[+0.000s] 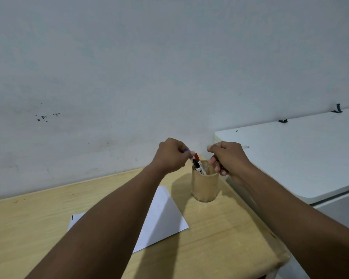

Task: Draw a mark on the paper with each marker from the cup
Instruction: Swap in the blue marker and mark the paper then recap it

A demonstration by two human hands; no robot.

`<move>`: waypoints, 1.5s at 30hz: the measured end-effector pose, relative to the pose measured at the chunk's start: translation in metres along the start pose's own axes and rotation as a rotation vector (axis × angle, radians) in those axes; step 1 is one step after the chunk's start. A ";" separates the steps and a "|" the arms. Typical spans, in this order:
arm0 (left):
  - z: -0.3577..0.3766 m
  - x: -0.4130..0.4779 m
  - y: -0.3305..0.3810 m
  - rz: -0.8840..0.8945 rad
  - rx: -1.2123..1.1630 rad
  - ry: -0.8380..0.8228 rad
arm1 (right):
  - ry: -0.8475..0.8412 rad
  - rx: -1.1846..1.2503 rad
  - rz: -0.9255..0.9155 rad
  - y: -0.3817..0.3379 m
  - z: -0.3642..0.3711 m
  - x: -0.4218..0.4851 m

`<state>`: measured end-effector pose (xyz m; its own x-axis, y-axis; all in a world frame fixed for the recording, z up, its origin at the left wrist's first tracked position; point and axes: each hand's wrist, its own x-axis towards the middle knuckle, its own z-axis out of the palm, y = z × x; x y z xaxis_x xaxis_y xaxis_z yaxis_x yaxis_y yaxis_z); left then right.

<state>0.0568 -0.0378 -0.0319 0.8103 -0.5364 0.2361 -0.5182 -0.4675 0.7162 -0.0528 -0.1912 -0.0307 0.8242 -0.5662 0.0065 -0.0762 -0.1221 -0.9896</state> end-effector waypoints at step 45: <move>-0.170 -0.189 -0.261 -0.501 0.219 0.095 | -0.506 0.004 -0.027 0.077 0.330 -0.064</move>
<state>0.0857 0.3051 -0.1519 0.9882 -0.1498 -0.0327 -0.0997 -0.7897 0.6054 0.0738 0.1047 -0.1543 0.9946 -0.0967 -0.0378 -0.0501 -0.1276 -0.9906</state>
